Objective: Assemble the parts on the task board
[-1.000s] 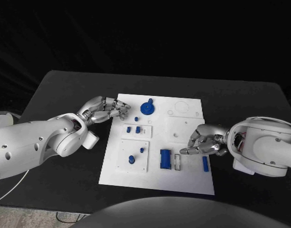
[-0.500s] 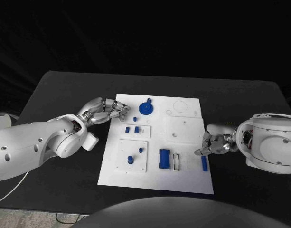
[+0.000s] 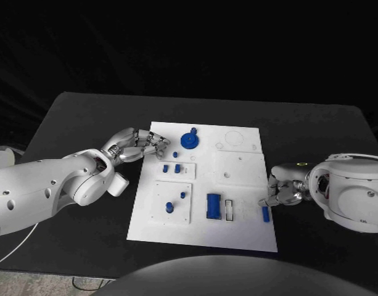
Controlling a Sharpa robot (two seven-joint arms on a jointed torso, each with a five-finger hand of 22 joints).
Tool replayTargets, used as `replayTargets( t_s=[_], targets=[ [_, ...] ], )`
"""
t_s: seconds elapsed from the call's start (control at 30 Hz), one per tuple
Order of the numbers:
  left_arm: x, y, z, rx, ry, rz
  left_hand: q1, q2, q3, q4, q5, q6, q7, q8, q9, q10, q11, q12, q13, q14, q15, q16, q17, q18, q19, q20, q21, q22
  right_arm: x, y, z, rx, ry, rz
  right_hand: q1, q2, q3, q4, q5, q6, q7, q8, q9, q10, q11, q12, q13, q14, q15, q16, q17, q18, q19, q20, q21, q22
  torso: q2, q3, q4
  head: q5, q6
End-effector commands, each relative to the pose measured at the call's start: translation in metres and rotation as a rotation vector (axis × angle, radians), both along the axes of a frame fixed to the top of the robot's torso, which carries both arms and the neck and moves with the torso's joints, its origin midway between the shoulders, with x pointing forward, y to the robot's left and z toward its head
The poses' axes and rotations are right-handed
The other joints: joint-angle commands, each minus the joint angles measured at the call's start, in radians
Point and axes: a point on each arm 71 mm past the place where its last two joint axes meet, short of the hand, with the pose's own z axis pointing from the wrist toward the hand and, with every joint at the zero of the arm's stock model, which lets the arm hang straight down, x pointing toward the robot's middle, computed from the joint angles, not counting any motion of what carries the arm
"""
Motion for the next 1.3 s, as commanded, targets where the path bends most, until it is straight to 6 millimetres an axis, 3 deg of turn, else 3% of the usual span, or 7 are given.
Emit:
replayTargets(
  t_s=[0.03,0.33,0.6,0.83,0.93,1.03,1.3],
  targets=[
    [-0.002,-0.003,0.0,-0.01,0.016,-0.023,0.01,0.002,0.005,0.0,0.005,0.0,0.007,-0.001,0.001,0.007,-0.002,-0.004,-0.001,0.007,0.0,0.0,-0.001,-0.004,0.007,-0.001,-0.004,0.002,-0.002,0.002,-0.003,-0.032,-0.026,0.024,-0.003,0.004,-0.005,0.005,-0.007,-0.005,-0.005,0.005,0.005,0.105,-0.004,0.004,0.263,0.096,-0.007,-0.003,0.21,0.001,0.011,-0.006,-0.004,0.159,-0.001,0.0,0.0004,0.0,0.0],
    [-0.002,-0.002,-0.001,-0.004,0.026,-0.022,0.016,0.001,0.009,0.0,0.009,-0.001,0.008,-0.001,0.002,0.009,-0.002,-0.006,-0.003,0.007,0.0,0.0,-0.003,-0.004,0.007,-0.002,-0.005,0.002,-0.007,0.008,-0.015,-0.016,0.003,0.028,0.001,0.006,-0.004,0.011,0.011,-0.031,-0.003,-0.007,0.013,0.105,-0.005,0.004,0.263,0.092,-0.004,-0.012,0.187,0.009,0.0,-0.005,-0.053,0.147,-0.003,-0.0003,0.0005,0.0,0.0],
    [-0.003,-0.004,-0.002,-0.003,0.037,-0.03,0.02,0.001,0.012,0.0,0.012,-0.002,0.009,-0.001,0.002,0.01,-0.002,-0.008,-0.004,0.007,0.0,0.0,-0.004,-0.005,0.007,-0.002,-0.006,0.003,-0.014,0.01,-0.03,-0.023,0.052,0.036,0.076,-0.012,0.036,-0.021,0.231,-0.065,0.004,-0.054,-0.011,0.105,-0.001,0.004,0.263,0.086,-0.001,-0.025,0.158,0.016,-0.009,-0.003,-0.097,0.136,-0.002,0.0,0.0006,0.004,0.0],
    [-0.004,-0.003,-0.004,0.0,0.046,-0.031,0.021,0.001,0.014,0.0,0.013,-0.002,0.009,-0.002,0.002,0.01,-0.001,-0.009,-0.005,0.006,0.001,-0.001,-0.005,-0.005,0.006,-0.002,-0.006,0.003,-0.016,0.019,-0.036,-0.012,0.066,0.053,0.159,-0.037,0.089,-0.076,0.33,-0.082,0.006,-0.075,-0.025,0.105,0.0,0.004,0.263,0.084,0.0,-0.03,0.147,0.018,-0.011,-0.002,-0.111,0.133,-0.002,0.0003,-0.0001,0.007,0.0],
    [-0.004,-0.003,-0.004,0.0,0.049,-0.032,0.022,0.001,0.015,0.0,0.014,-0.003,0.01,-0.002,0.002,0.01,-0.001,-0.01,-0.005,0.006,0.001,-0.001,-0.005,-0.005,0.006,-0.002,-0.007,0.003,-0.016,0.022,-0.036,-0.007,0.056,0.06,0.201,-0.042,0.125,-0.106,0.305,-0.091,0.009,-0.082,-0.031,0.105,0.001,0.004,0.263,0.084,-0.001,-0.031,0.144,0.018,-0.012,-0.003,-0.114,0.133,-0.002,0.0004,0.0004,0.006,0.0],
    [-0.004,-0.004,-0.005,0.001,0.053,-0.034,0.023,0.001,0.016,0.0,0.014,-0.003,0.01,-0.002,0.001,0.01,-0.001,-0.01,-0.006,0.006,0.001,-0.001,-0.005,-0.005,0.006,-0.002,-0.007,0.003,-0.015,0.027,-0.035,0.008,0.04,0.063,0.24,-0.058,0.232,-0.152,0.22,-0.095,0.02,-0.096,-0.054,0.105,0.011,0.004,0.263,0.083,0.007,-0.032,0.141,0.018,-0.012,0.001,-0.119,0.134,-0.003,0.0008,0.0003,0.008,0.0],
    [-0.004,-0.003,-0.006,0.007,0.052,-0.042,0.025,-0.001,0.017,0.0,0.014,-0.004,0.012,-0.002,0.001,0.01,0.0,-0.012,-0.007,0.005,0.001,-0.001,-0.006,-0.006,0.005,-0.002,-0.008,0.004,-0.019,0.028,-0.037,0.155,0.129,-0.052,0.162,-0.122,0.464,-0.209,0.162,-0.063,0.036,-0.13,-0.145,0.105,0.024,0.004,0.263,0.085,0.021,-0.03,0.145,0.018,-0.007,0.015,-0.119,0.137,-0.002,0.0001,0.0006,0.012,0.0]
  ],
)
